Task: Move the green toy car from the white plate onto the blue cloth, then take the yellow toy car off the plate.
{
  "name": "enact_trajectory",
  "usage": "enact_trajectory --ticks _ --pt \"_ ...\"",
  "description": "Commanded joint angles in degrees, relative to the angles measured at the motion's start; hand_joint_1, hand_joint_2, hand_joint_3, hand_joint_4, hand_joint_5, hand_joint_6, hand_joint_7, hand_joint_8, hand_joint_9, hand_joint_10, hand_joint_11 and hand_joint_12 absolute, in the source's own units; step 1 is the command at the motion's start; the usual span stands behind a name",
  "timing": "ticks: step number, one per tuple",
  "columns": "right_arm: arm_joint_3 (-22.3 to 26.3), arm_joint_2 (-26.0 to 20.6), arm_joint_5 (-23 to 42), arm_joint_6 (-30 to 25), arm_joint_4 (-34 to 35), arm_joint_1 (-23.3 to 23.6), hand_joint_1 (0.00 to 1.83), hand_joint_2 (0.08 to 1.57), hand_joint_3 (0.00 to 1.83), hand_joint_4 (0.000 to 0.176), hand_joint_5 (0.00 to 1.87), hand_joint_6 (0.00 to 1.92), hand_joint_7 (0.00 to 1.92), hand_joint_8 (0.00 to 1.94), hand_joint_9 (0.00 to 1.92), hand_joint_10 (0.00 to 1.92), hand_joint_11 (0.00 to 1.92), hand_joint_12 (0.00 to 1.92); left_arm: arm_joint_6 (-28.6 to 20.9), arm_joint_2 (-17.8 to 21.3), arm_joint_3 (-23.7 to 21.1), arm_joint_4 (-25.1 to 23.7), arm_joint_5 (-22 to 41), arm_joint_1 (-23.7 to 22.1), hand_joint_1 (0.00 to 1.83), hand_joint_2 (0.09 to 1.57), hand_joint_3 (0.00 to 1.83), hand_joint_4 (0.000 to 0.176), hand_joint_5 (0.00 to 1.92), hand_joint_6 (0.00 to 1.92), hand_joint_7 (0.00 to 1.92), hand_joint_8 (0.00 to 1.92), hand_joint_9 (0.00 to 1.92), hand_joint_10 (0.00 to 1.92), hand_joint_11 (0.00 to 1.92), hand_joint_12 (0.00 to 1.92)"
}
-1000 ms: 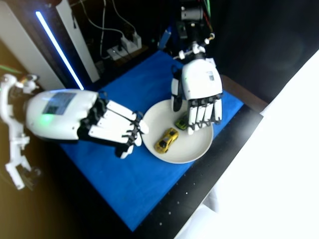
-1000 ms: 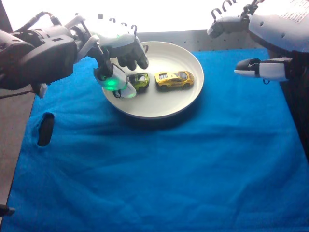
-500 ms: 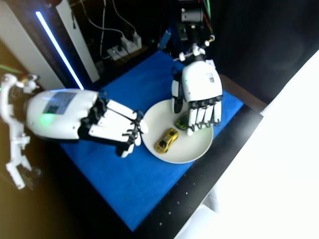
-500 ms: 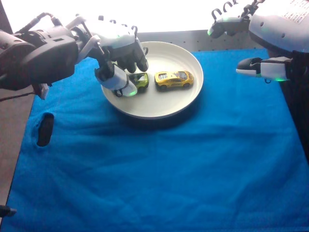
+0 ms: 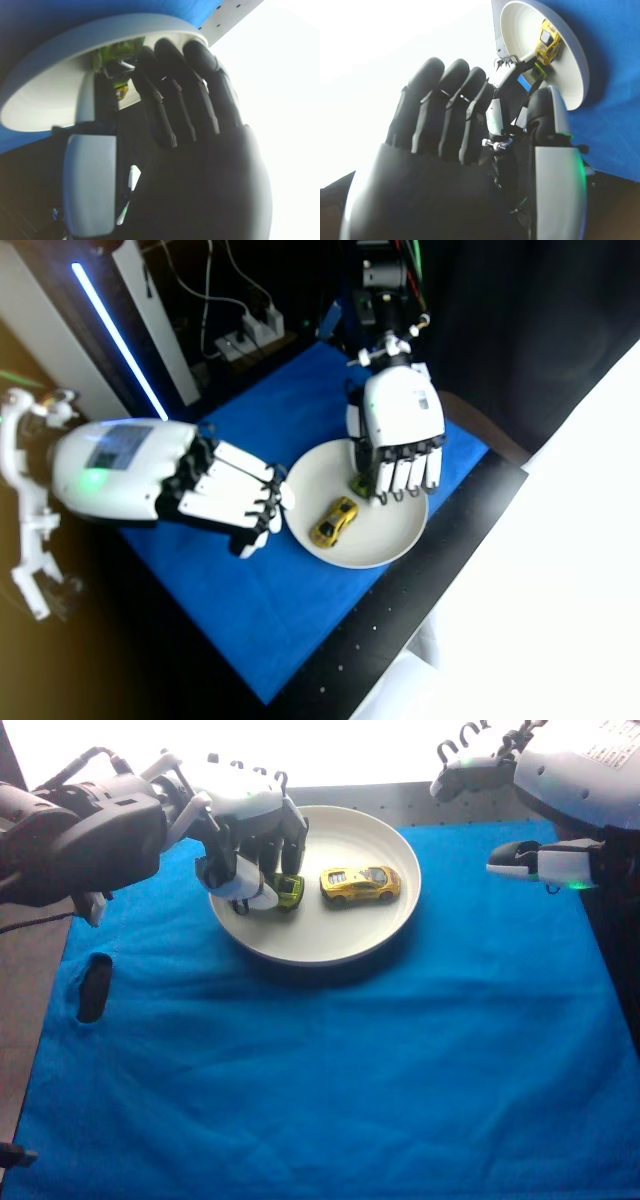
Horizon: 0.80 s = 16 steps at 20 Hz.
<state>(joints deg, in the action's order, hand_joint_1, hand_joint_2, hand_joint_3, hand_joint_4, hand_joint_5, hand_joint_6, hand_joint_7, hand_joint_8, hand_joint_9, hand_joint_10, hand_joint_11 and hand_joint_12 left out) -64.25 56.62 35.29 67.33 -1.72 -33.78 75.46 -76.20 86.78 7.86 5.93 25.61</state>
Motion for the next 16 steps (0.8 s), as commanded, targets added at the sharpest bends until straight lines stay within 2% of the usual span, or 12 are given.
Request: enact_trajectory --ticks 1,4,7,8,9,10,11,12,13,14,15,16 --pt "0.16 -0.04 7.02 0.17 0.27 0.43 1.05 1.03 0.0 0.0 0.58 0.45 0.62 0.71 0.51 1.21 0.36 1.69 0.24 -0.27 0.4 0.08 5.29 0.08 1.2 1.23 0.0 0.0 0.66 1.27 0.85 1.41 0.71 1.32 0.46 1.72" --pt "0.2 -0.04 7.02 0.17 0.28 0.42 1.09 1.05 0.0 0.0 0.6 0.4 0.62 0.66 0.48 1.19 0.34 1.69 0.24 -0.46 0.61 0.32 5.31 0.17 1.21 1.23 0.0 0.0 0.7 1.22 0.85 1.43 0.73 1.41 0.58 1.78" --pt "0.21 -0.04 7.02 0.17 0.28 0.42 1.11 1.04 0.0 0.0 0.61 0.37 0.61 0.67 0.46 1.21 0.29 1.71 0.23 -0.5 0.64 0.49 5.38 0.25 1.19 1.22 0.0 0.0 0.7 1.29 0.87 1.33 0.81 1.24 0.7 1.6" --pt "0.21 -0.04 7.02 0.17 0.28 0.42 1.11 1.04 0.0 0.0 0.61 0.36 0.61 0.68 0.46 1.23 0.3 1.73 0.23 -0.5 0.64 0.61 5.51 0.25 1.31 1.2 0.0 0.0 0.7 1.25 0.84 1.29 0.83 1.4 0.7 1.62" --pt "0.21 -0.04 7.02 0.17 0.28 0.42 1.11 1.04 0.0 0.0 0.61 0.36 0.6 0.69 0.46 1.23 0.31 1.73 0.23 -0.49 0.63 0.65 5.58 0.25 1.33 1.2 0.0 0.0 0.69 1.27 0.83 1.28 0.81 1.44 0.66 1.63" --pt "0.21 -0.04 7.02 0.17 0.28 0.42 1.11 1.04 0.0 0.0 0.61 0.36 0.6 0.69 0.46 1.24 0.32 1.73 0.23 -0.49 0.54 0.68 5.7 0.25 1.34 1.21 0.0 0.0 0.68 1.28 0.84 1.28 0.8 1.45 0.56 1.64" --pt "0.21 -0.04 7.02 0.17 0.28 0.42 1.11 1.04 0.0 0.0 0.61 0.36 0.6 0.7 0.47 1.24 0.32 1.73 0.23 -0.43 0.36 0.7 5.91 0.25 1.34 1.2 0.0 0.0 0.69 1.27 0.84 1.27 0.81 1.44 0.6 1.64" --pt "0.21 -0.04 7.02 0.17 0.28 0.42 1.14 1.03 0.0 0.0 0.63 0.38 0.61 0.71 0.46 1.24 0.32 1.73 0.23 -0.19 -0.03 0.71 6.31 0.24 1.18 1.22 0.0 0.0 0.71 1.33 0.85 1.33 0.76 1.31 0.58 1.69" --pt "0.21 -0.04 7.02 0.17 0.28 0.42 1.14 1.03 0.0 0.0 0.63 0.38 0.61 0.71 0.46 1.24 0.32 1.73 0.23 0.0 -0.27 0.72 6.54 0.24 1.18 1.22 0.0 0.0 0.71 1.33 0.85 1.33 0.76 1.31 0.58 1.69" --pt "0.2 -0.05 7.02 0.17 0.28 0.42 1.12 1.03 0.0 0.0 0.62 0.39 0.59 0.72 0.44 1.24 0.3 1.74 0.23 0.32 -0.63 0.73 6.95 0.22 1.18 1.22 0.0 0.0 0.71 1.29 0.86 1.34 0.78 1.34 0.63 1.73" --pt "0.2 -0.05 7.02 0.17 0.28 0.41 1.09 1.03 0.0 0.0 0.62 0.41 0.6 0.72 0.46 1.23 0.31 1.72 0.23 0.49 -0.86 0.77 7.26 0.19 1.31 1.21 0.0 0.0 0.7 1.26 0.83 1.32 0.75 1.47 0.51 1.74" --pt "0.2 -0.05 7.02 0.17 0.28 0.41 1.1 1.03 0.0 0.0 0.61 0.41 0.59 0.73 0.44 1.23 0.3 1.72 0.22 0.69 -1.05 0.87 7.63 0.17 1.34 1.21 0.0 0.0 0.71 1.24 0.82 1.31 0.75 1.49 0.52 1.72"
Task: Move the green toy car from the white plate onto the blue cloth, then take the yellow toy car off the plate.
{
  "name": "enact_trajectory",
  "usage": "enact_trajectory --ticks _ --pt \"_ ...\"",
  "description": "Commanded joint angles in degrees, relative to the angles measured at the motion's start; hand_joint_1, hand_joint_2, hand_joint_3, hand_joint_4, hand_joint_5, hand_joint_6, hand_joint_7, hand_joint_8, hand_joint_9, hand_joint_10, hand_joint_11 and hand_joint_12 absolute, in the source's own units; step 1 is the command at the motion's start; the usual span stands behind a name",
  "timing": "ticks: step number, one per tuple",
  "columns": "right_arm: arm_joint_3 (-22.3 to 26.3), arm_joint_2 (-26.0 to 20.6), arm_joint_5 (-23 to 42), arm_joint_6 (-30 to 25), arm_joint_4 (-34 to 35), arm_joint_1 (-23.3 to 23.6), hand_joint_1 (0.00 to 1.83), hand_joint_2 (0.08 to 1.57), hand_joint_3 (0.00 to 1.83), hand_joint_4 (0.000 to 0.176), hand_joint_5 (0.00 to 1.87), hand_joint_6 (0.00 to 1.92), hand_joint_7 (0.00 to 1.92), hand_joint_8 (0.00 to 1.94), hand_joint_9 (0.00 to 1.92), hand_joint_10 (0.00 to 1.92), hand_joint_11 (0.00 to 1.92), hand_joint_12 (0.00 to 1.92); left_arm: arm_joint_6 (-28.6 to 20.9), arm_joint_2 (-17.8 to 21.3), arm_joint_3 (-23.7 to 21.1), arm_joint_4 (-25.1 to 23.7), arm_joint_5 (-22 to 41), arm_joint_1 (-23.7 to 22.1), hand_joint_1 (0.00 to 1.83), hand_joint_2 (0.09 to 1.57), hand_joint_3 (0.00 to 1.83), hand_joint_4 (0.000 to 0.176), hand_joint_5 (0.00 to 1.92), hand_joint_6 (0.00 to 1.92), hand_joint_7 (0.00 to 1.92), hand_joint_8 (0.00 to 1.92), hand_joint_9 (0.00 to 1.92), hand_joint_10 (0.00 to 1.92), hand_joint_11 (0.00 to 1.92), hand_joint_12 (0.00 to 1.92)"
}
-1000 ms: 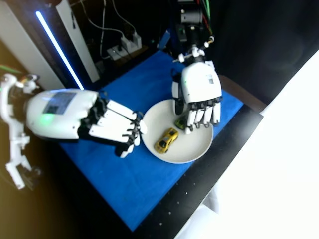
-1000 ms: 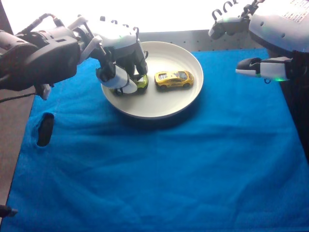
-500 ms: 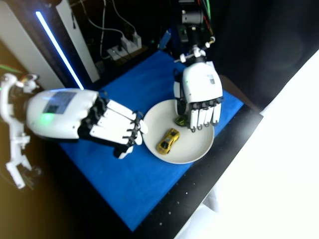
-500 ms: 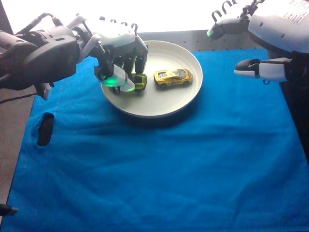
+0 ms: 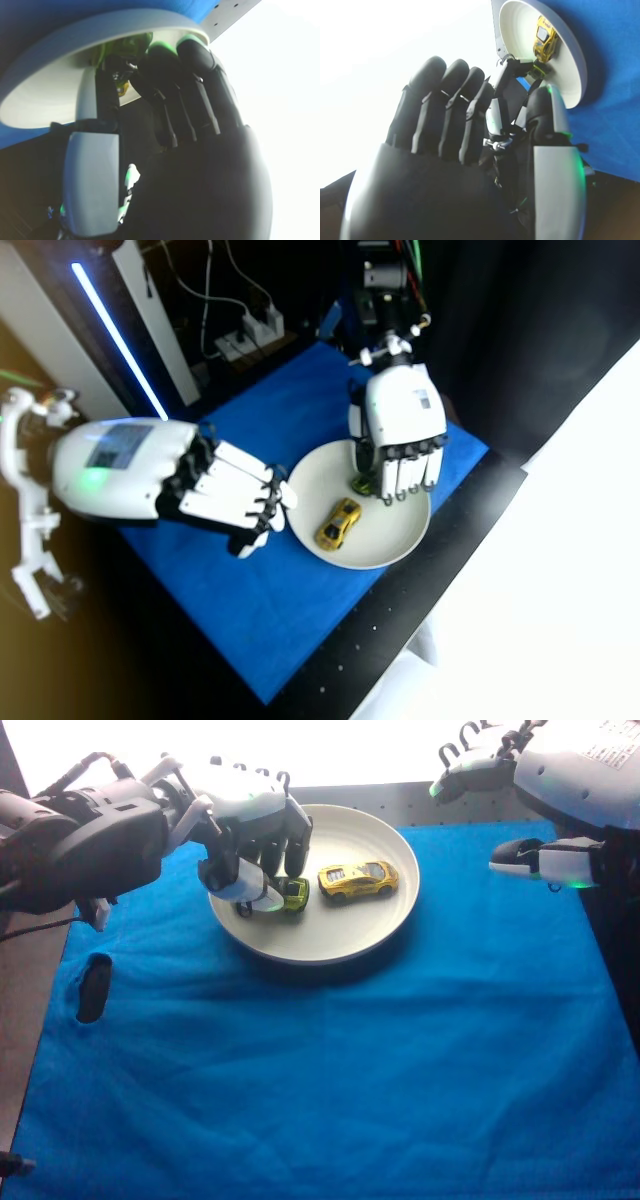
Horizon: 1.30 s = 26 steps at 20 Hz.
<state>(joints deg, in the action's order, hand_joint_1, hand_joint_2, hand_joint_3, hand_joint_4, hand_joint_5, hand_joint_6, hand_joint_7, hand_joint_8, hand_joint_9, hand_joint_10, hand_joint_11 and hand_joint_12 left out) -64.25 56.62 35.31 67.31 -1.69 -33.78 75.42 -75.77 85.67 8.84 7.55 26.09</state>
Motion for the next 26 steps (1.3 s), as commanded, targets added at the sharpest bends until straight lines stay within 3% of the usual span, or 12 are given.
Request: enact_trajectory --ticks 1,3,4,5,6,11,17,19,20,21,22,26 --pt "0.2 -0.06 7.0 0.19 0.26 0.41 1.11 1.03 0.0 0.0 0.6 0.42 0.59 0.74 0.44 1.24 0.32 1.72 0.25 0.51 -0.19 0.03 6.42 -0.33 1.35 1.21 0.0 0.0 0.72 1.24 0.82 1.31 0.74 1.49 0.51 1.71" --pt "0.19 -0.08 7.0 0.19 0.26 0.41 1.13 1.04 0.0 0.0 0.59 0.43 0.57 0.76 0.42 1.26 0.3 1.74 0.24 1.14 -1.0 0.06 7.31 -0.51 1.22 1.21 0.0 0.0 0.74 1.25 0.86 1.31 0.69 1.28 0.26 1.69" --pt "0.19 -0.08 7.0 0.19 0.26 0.41 1.15 1.03 0.0 0.0 0.6 0.44 0.58 0.78 0.43 1.25 0.31 1.72 0.25 1.9 -2.0 0.07 8.28 -0.56 1.32 1.2 0.0 0.0 0.73 1.22 0.85 1.27 0.72 1.45 0.38 1.71" --pt "0.18 -0.09 7.0 0.19 0.26 0.41 1.14 1.03 0.0 0.0 0.6 0.45 0.59 0.77 0.45 1.2 0.27 1.69 0.27 2.63 -2.96 0.06 9.06 -0.56 1.22 1.2 0.0 0.0 0.75 1.23 0.88 1.26 0.73 1.23 0.37 1.68" --pt "0.18 -0.09 7.0 0.19 0.26 0.41 1.13 1.03 0.0 0.0 0.55 0.49 0.55 0.84 0.4 1.25 0.18 1.74 0.29 3.74 -4.31 0.03 10.1 -0.56 1.21 1.19 0.0 0.0 0.77 1.18 0.9 1.29 0.82 1.27 0.61 1.74" --pt "0.17 -0.09 6.99 0.19 0.3 0.41 1.09 1.03 0.0 0.0 0.57 0.48 0.58 0.77 0.42 1.19 0.2 1.73 0.32 8.38 -9.74 -1.7 13.97 -0.83 1.21 1.21 0.0 0.0 0.77 1.16 0.85 1.42 0.78 1.5 0.7 1.83" --pt "0.17 -0.08 6.99 0.19 0.31 0.41 1.14 1.03 0.0 0.0 0.58 0.48 0.58 0.81 0.44 1.22 0.27 1.68 0.31 8.18 -9.41 -1.86 13.89 -1.12 1.21 1.24 0.0 0.0 0.66 1.2 0.84 1.48 0.7 1.52 0.58 1.9" --pt "0.17 -0.08 6.99 0.19 0.31 0.41 1.08 1.03 0.0 0.0 0.58 0.47 0.58 0.82 0.43 1.22 0.26 1.69 0.31 7.92 -9.09 -1.86 13.51 -1.17 1.32 1.15 0.0 0.0 0.67 0.61 0.87 1.24 0.74 1.7 0.74 1.92" --pt "0.18 -0.08 6.99 0.19 0.31 0.41 1.05 1.03 0.0 0.0 0.6 0.45 0.58 0.84 0.44 1.26 0.26 1.73 0.3 7.63 -8.75 -1.86 13.2 -1.17 1.17 1.03 0.0 0.0 0.72 0.27 0.67 0.69 0.7 1.09 0.6 1.6" --pt "0.18 -0.08 6.99 0.19 0.31 0.41 1.05 1.03 0.0 0.0 0.6 0.45 0.58 0.84 0.44 1.26 0.26 1.73 0.29 7.23 -8.3 -1.83 12.81 -1.18 1.17 1.03 0.0 0.0 0.72 0.27 0.67 0.69 0.7 1.09 0.6 1.6" --pt "0.18 -0.08 6.99 0.19 0.31 0.41 1.07 1.03 0.0 0.0 0.62 0.42 0.61 0.78 0.46 1.21 0.24 1.73 0.29 6.72 -7.72 -1.71 12.27 -1.18 1.11 1.01 0.0 0.0 0.73 0.16 0.7 0.25 0.7 0.68 0.49 1.41" --pt "0.19 -0.08 7.0 0.19 0.32 0.41 1.05 1.04 0.0 0.0 0.6 0.4 0.58 0.72 0.44 1.19 0.2 1.74 0.28 5.17 -6.02 -1.48 10.53 -1.17 1.09 0.99 0.0 0.0 0.72 0.05 0.73 0.06 0.67 0.56 0.45 1.39"
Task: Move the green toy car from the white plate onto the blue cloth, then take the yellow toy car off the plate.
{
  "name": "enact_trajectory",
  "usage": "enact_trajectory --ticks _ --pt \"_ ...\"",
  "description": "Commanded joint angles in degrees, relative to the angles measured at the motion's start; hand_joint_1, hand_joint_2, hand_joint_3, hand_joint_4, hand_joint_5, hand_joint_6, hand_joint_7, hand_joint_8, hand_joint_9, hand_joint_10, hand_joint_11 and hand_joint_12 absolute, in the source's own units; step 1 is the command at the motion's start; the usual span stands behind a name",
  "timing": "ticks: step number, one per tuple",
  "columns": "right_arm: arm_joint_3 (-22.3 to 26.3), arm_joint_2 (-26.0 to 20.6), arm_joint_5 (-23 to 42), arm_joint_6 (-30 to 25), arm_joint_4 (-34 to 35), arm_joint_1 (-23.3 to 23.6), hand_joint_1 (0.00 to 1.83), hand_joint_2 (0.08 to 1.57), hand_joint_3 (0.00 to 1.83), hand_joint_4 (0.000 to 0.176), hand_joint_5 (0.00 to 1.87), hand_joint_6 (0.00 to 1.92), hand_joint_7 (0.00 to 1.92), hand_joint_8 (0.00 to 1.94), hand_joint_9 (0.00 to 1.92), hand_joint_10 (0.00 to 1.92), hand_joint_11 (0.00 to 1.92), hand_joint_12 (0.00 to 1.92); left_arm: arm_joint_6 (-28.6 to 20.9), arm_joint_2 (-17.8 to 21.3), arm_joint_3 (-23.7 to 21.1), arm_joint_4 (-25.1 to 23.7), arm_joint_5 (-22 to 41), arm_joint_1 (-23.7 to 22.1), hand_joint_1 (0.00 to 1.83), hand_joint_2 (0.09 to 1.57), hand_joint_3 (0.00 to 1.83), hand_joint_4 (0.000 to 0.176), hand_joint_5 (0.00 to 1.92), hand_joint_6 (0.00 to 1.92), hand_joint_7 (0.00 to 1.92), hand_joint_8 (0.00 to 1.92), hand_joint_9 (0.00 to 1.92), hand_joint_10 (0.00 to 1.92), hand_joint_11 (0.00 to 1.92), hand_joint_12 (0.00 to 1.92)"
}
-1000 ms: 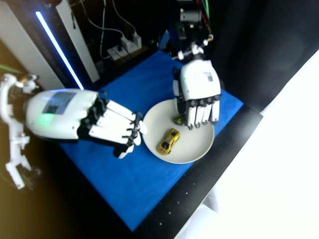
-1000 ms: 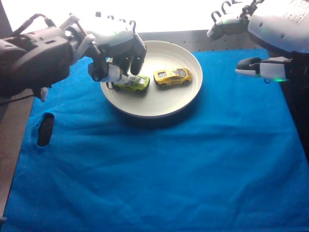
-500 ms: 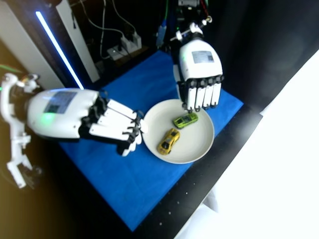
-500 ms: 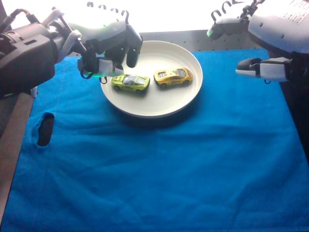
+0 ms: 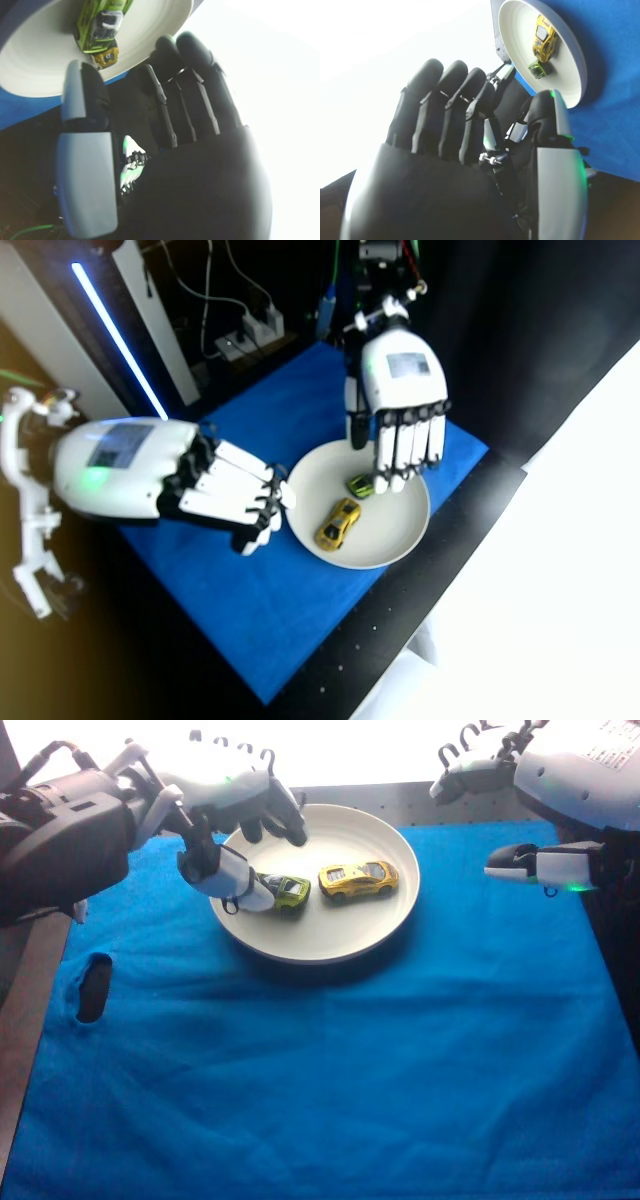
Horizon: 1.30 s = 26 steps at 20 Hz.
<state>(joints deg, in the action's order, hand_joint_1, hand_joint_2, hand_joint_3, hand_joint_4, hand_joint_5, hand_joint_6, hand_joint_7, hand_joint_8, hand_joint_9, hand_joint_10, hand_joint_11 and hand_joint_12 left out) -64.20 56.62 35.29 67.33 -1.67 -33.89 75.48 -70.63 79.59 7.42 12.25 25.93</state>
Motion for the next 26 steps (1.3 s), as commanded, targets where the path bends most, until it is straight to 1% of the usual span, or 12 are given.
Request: enact_trajectory --ticks 1,4,5,8,10,11,13,21,22,23,24,26 --pt "0.15 -0.08 7.02 0.17 0.3 0.52 1.04 1.04 0.0 0.0 0.59 0.39 0.58 0.71 0.42 1.18 0.19 1.73 0.22 -0.39 0.47 0.0 5.43 -1.02 1.08 0.99 0.0 0.0 0.71 0.04 0.71 0.04 0.65 0.55 0.42 1.39" --pt "0.16 -0.08 7.02 0.17 0.3 0.52 1.06 1.04 0.0 0.0 0.6 0.37 0.61 0.64 0.44 1.15 0.23 1.7 0.21 -1.56 1.61 0.23 4.5 -0.96 1.09 0.98 0.0 0.0 0.75 0.03 0.76 0.03 0.58 0.51 0.23 1.46" --pt "0.16 -0.08 7.02 0.17 0.3 0.52 1.05 1.04 0.0 0.0 0.6 0.35 0.62 0.62 0.44 1.15 0.22 1.7 0.21 -1.97 2.04 0.25 4.14 -0.93 1.08 0.98 0.0 0.0 0.77 0.02 0.77 0.02 0.51 0.59 0.15 1.53" --pt "0.15 -0.08 7.02 0.17 0.3 0.52 1.04 1.03 0.0 0.0 0.61 0.35 0.63 0.62 0.44 1.16 0.22 1.7 0.21 -3.14 3.4 0.64 3.14 -0.6 1.09 0.99 0.0 0.0 0.78 0.01 0.78 0.01 0.47 0.73 0.16 1.56" --pt "0.15 -0.08 7.02 0.17 0.29 0.52 1.04 1.04 0.0 0.0 0.61 0.37 0.62 0.62 0.46 1.17 0.27 1.72 0.2 -3.66 4.11 1.18 2.62 -0.16 1.07 1.0 0.0 0.0 0.79 0.01 0.79 0.01 0.41 0.89 0.15 1.62" --pt "0.15 -0.08 7.02 0.17 0.29 0.52 1.04 1.04 0.0 0.0 0.61 0.37 0.62 0.62 0.46 1.17 0.27 1.72 0.2 -3.88 4.41 1.35 2.41 0.02 1.07 1.0 0.0 0.0 0.79 0.01 0.79 0.01 0.41 0.89 0.15 1.62" --pt "0.15 -0.08 7.02 0.17 0.29 0.52 1.04 1.04 0.0 0.0 0.6 0.36 0.61 0.65 0.41 1.22 0.21 1.76 0.18 -4.41 5.11 1.67 1.99 0.39 1.05 1.01 0.0 0.0 0.8 0.01 0.79 0.01 0.36 0.99 0.13 1.64" --pt "0.16 -0.05 7.02 0.17 0.28 0.51 1.04 1.04 0.0 0.0 0.62 0.33 0.63 0.58 0.46 1.15 0.28 1.7 0.15 -5.77 6.82 2.17 0.98 0.98 1.22 1.04 0.01 0.0 0.89 0.04 0.89 0.06 0.53 0.89 0.24 1.51" --pt "0.17 -0.05 7.03 0.17 0.28 0.51 1.05 1.05 0.0 0.0 0.61 0.33 0.63 0.58 0.46 1.15 0.29 1.69 0.15 -5.85 6.93 2.29 0.96 1.1 1.16 1.15 0.0 0.0 0.87 0.94 0.93 0.09 0.5 1.03 0.26 1.58" --pt "0.17 -0.02 7.03 0.17 0.28 0.51 1.03 1.05 0.0 0.0 0.61 0.32 0.63 0.56 0.46 1.13 0.26 1.69 0.15 -5.99 7.15 2.34 0.9 1.24 1.17 1.2 0.0 0.016 0.81 1.26 0.79 1.24 0.54 1.15 0.3 1.64" --pt "0.17 -0.02 7.03 0.17 0.28 0.51 1.03 1.05 0.0 0.0 0.62 0.32 0.63 0.56 0.46 1.13 0.27 1.68 0.15 -6.01 7.18 2.35 0.89 1.26 1.3 1.22 0.0 0.0 0.76 1.33 0.74 1.26 0.65 1.46 0.36 1.63" --pt "0.19 0.04 7.03 0.17 0.28 0.48 1.04 1.05 0.0 0.0 0.63 0.32 0.63 0.57 0.47 1.13 0.29 1.68 0.15 -6.16 7.43 2.68 0.76 1.4 1.33 1.22 0.0 0.0 0.76 1.35 0.74 1.27 0.68 1.52 0.3 1.63"
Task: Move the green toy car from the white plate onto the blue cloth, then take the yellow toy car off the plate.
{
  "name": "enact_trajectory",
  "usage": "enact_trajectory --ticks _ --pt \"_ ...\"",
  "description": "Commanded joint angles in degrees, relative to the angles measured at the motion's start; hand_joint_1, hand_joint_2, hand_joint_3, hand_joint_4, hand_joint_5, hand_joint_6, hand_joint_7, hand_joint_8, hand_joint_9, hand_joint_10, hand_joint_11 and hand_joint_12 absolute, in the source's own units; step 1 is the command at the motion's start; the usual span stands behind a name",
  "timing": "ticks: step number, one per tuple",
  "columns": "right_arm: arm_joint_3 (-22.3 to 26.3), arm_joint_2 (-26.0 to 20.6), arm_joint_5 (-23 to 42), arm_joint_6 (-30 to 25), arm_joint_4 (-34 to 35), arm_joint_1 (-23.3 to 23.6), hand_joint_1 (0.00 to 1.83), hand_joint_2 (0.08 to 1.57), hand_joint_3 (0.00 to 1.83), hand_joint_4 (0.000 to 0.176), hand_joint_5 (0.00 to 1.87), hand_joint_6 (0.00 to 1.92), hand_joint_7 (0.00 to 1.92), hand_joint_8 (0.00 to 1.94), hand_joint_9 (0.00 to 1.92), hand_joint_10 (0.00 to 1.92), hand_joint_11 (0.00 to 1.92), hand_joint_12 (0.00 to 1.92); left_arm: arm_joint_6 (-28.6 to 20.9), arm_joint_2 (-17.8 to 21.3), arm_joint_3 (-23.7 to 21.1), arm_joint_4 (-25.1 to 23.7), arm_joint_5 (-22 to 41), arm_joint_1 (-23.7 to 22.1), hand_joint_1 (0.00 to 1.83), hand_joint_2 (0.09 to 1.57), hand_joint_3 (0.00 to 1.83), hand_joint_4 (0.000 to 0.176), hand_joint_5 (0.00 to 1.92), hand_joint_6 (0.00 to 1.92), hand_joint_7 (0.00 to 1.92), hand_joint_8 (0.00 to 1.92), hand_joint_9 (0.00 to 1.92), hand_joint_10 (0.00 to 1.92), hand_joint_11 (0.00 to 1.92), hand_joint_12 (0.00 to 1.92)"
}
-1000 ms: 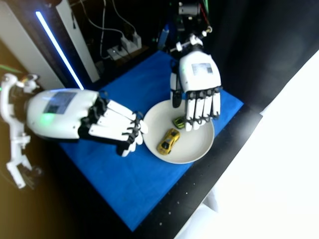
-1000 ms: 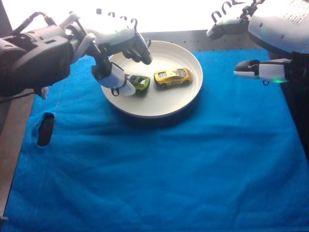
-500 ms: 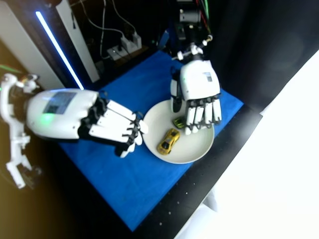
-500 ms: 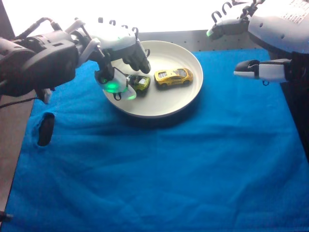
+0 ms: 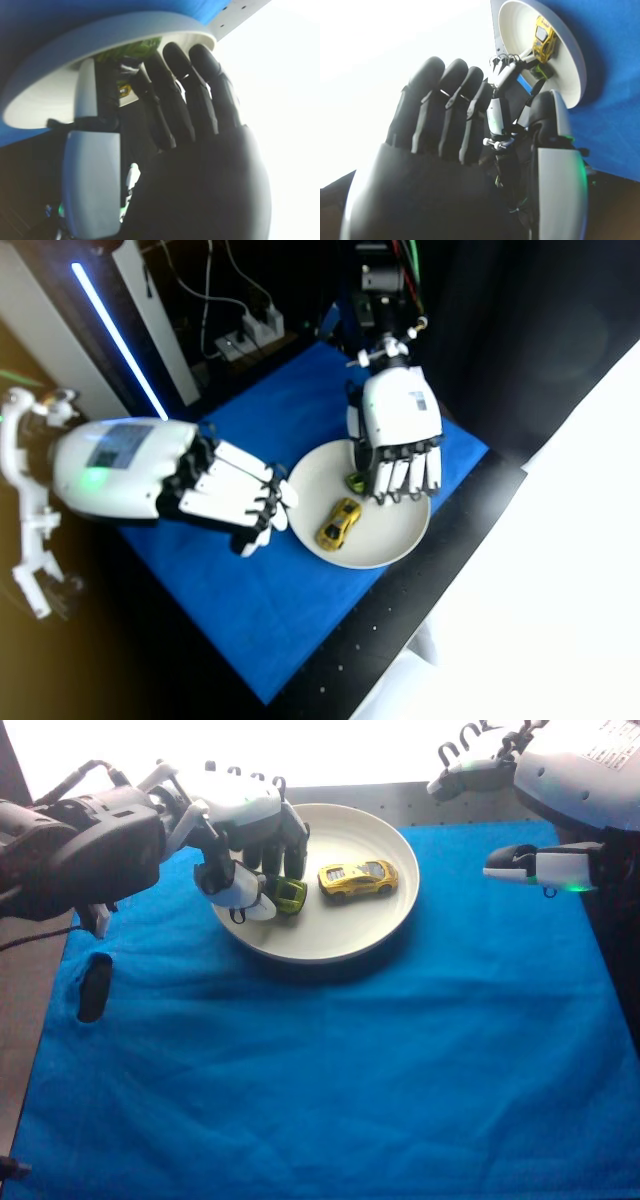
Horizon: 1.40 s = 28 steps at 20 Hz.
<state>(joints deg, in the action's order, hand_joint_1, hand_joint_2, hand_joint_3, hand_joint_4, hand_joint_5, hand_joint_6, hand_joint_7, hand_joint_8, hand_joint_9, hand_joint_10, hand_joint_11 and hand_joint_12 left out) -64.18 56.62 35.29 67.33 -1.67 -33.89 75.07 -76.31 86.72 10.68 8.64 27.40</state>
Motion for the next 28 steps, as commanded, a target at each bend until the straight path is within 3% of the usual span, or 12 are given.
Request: enact_trajectory --ticks 1,3,11,15,17,20,21,22,25,26,27,28 --pt "0.19 0.05 7.03 0.17 0.28 0.45 1.05 1.05 0.0 0.0 0.64 0.33 0.65 0.56 0.48 1.11 0.28 1.68 0.56 -0.49 0.33 -0.43 4.37 0.02 1.34 1.22 0.0 0.0 0.73 1.33 0.8 1.3 0.67 1.52 0.21 1.69" --pt "0.21 0.05 7.03 0.17 0.29 0.41 1.06 1.05 0.0 0.0 0.64 0.33 0.64 0.56 0.47 1.11 0.26 1.69 0.56 -0.49 0.35 -0.33 4.38 0.04 1.34 1.22 0.0 0.0 0.68 1.33 0.8 1.37 0.7 1.51 0.48 1.77" --pt "0.32 0.0 7.03 0.17 0.29 0.39 1.08 1.04 0.0 0.0 0.64 0.37 0.62 0.7 0.44 1.2 0.24 1.74 0.6 1.66 -2.12 0.28 7.08 -0.35 1.35 1.22 0.0 0.0 0.74 1.19 0.77 1.39 0.75 1.55 0.64 1.78" --pt "0.37 0.0 7.03 0.17 0.3 0.39 1.1 1.03 0.0 0.0 0.63 0.4 0.6 0.74 0.44 1.19 0.22 1.73 0.67 5.81 -6.98 -0.35 11.25 -0.96 1.35 1.2 0.0 0.0 0.75 1.2 0.82 1.3 0.77 1.47 0.55 1.7" --pt "0.39 -0.07 7.03 0.17 0.32 0.39 1.08 1.03 0.0 0.0 0.62 0.42 0.59 0.79 0.43 1.22 0.2 1.75 0.67 8.22 -10.08 -1.71 13.43 -1.05 1.23 1.21 0.0 0.0 0.79 1.1 0.84 1.49 0.79 1.63 0.7 1.9" --pt "0.49 -0.13 7.02 0.17 0.33 0.39 1.06 1.03 0.0 0.0 0.61 0.42 0.6 0.78 0.47 1.24 0.29 1.73 0.67 13.05 -16.04 -4.41 17.21 -0.86 1.23 1.19 0.0 0.0 0.86 1.02 0.83 1.49 0.78 1.75 0.72 1.92" --pt "0.5 -0.17 7.02 0.17 0.33 0.39 1.08 1.03 0.0 0.0 0.61 0.43 0.6 0.78 0.48 1.24 0.31 1.74 0.67 14.65 -17.98 -5.03 18.4 -0.45 1.32 1.22 0.0 0.0 0.78 1.14 0.81 1.4 0.68 1.66 0.55 1.92" --pt "0.51 -0.2 7.02 0.17 0.33 0.35 1.08 1.03 0.0 0.0 0.61 0.44 0.6 0.8 0.48 1.27 0.32 1.76 0.67 16.06 -19.71 -5.57 19.55 0.09 1.33 1.24 0.0 0.0 0.73 1.13 0.79 1.45 0.63 1.67 0.46 1.92" --pt "0.57 -0.34 7.02 0.17 0.34 0.29 1.08 1.04 0.0 0.0 0.59 0.48 0.57 0.86 0.48 1.34 0.35 1.8 0.67 20.52 -25.16 -7.02 23.24 2.77 1.33 1.23 0.0 0.0 0.77 1.28 0.8 1.37 0.58 1.56 0.04 1.89" --pt "0.58 -0.38 7.02 0.17 0.35 0.25 1.09 1.04 0.0 0.0 0.59 0.48 0.57 0.86 0.48 1.34 0.36 1.8 0.67 22.28 -27.3 -7.28 24.66 3.9 1.33 1.23 0.0 0.0 0.78 1.3 0.79 1.36 0.59 1.56 0.01 1.9" --pt "0.61 -0.44 7.02 0.17 0.39 0.18 1.09 1.04 0.0 0.0 0.59 0.49 0.57 0.86 0.5 1.32 0.4 1.76 0.67 24.02 -29.47 -8.0 25.79 5.05 1.35 1.21 0.0 0.0 0.74 1.26 0.82 1.31 0.73 1.5 0.43 1.82" --pt "0.63 -0.46 7.02 0.17 0.46 0.15 1.1 1.04 0.0 0.0 0.59 0.49 0.56 0.86 0.5 1.31 0.41 1.75 0.67 25.03 -30.73 -8.37 26.44 5.87 1.35 1.21 0.0 0.0 0.73 1.25 0.82 1.33 0.74 1.5 0.47 1.83"
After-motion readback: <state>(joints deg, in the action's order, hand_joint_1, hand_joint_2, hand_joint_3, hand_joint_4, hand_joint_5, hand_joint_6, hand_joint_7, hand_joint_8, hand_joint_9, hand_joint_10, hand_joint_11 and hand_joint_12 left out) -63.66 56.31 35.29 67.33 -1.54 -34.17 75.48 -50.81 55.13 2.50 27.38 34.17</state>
